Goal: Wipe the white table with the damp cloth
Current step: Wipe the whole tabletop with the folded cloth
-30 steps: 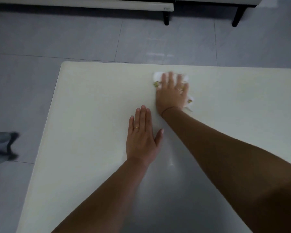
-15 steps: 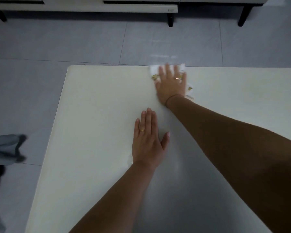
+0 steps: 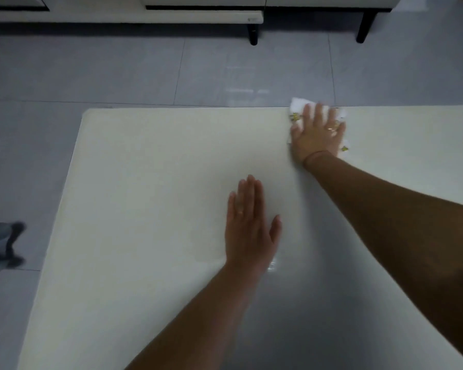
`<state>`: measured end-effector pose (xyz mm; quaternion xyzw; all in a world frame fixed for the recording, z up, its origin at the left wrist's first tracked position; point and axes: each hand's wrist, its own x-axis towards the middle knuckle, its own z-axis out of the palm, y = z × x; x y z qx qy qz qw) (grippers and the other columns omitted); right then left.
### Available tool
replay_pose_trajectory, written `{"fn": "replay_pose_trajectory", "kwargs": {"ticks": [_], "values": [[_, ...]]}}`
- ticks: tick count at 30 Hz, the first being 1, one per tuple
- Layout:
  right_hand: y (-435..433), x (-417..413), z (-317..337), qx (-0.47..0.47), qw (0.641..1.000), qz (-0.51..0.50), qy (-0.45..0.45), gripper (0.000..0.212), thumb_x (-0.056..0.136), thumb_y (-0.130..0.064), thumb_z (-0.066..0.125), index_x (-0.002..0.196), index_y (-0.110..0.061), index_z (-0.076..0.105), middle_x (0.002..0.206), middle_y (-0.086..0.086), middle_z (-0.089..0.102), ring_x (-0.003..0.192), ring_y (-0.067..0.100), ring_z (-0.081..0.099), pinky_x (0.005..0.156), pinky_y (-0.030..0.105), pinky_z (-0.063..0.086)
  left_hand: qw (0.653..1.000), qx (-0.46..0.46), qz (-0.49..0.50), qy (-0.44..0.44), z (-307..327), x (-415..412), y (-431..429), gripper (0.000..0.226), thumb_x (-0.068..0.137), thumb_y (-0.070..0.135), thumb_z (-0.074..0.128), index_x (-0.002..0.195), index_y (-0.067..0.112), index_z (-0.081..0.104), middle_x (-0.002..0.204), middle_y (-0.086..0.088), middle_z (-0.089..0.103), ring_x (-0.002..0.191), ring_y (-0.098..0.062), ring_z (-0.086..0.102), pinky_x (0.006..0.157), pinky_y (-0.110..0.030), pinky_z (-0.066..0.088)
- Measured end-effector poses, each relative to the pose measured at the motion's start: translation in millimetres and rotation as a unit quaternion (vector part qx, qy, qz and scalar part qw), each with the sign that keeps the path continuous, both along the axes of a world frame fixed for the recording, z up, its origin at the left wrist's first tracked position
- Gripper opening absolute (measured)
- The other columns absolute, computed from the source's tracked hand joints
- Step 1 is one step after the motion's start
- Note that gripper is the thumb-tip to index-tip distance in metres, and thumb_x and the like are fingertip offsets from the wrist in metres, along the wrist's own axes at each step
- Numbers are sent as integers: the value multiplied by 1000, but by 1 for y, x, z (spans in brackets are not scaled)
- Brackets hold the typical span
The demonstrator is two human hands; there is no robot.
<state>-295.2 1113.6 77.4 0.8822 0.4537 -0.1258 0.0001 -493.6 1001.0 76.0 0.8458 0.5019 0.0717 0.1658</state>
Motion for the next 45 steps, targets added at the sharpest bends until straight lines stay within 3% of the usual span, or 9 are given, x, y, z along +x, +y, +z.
{"fn": "replay_pose_trajectory", "kwargs": {"ticks": [5,10,14,21,28,32,35,41,45], "values": [[-26,6,1,30,974,223,-18,53,101,-37,21,150,-23,10,160,-1,3,147,20,0,116,45,0,1000,11,-6,19,-9,22,-21,70,93,43,35,148,2,21,157,-14,19,145,-27,16,119,-44,14],[-60,70,-1,33,999,31,-23,53,100,-36,18,151,-23,9,160,0,2,147,21,-1,117,47,1,999,15,-10,31,-10,25,-21,71,92,44,33,148,2,20,158,-14,16,146,-26,13,119,-42,11],[-49,22,-3,21,999,-30,-9,55,100,-38,17,151,-22,5,160,0,-2,146,26,-5,117,49,-3,999,14,-6,39,-11,25,-20,73,91,45,30,149,2,17,158,-14,14,147,-26,10,119,-41,8],[-90,-10,-4,25,974,221,-40,53,100,-36,23,150,-21,12,160,0,6,147,20,3,116,45,1,999,19,-10,32,-7,24,-20,70,92,43,31,147,1,22,156,-16,20,146,-27,14,119,-42,10],[-114,24,-4,22,999,-22,-22,54,99,-34,24,150,-22,10,160,0,3,146,23,0,115,47,0,999,18,-11,38,-9,26,-20,73,91,45,25,149,1,16,158,-15,13,147,-26,8,120,-42,7],[-128,-32,-6,22,989,144,-38,55,99,-37,25,150,-22,12,160,0,6,146,24,3,116,47,0,998,23,-11,52,-12,25,-19,74,91,47,19,150,3,13,159,-13,10,147,-24,4,120,-40,4],[-150,1,-2,23,966,256,-42,52,100,-35,26,150,-22,15,159,0,10,146,21,7,116,43,2,998,35,-10,47,-13,25,-20,73,92,47,21,149,3,14,159,-13,11,147,-23,4,120,-38,1],[-162,39,-4,32,998,47,-14,52,100,-35,24,150,-23,15,160,-1,6,146,20,3,116,45,1,997,34,-3,64,-16,26,-21,72,94,44,28,150,4,7,160,-12,4,147,-22,-2,119,-37,-3],[-155,39,-1,36,999,33,-10,59,96,-51,26,149,-26,18,159,0,8,146,23,5,115,47,3,998,28,22,61,-7,28,-29,72,95,44,28,150,4,4,160,-12,0,147,-22,-6,118,-36,-9]]}}
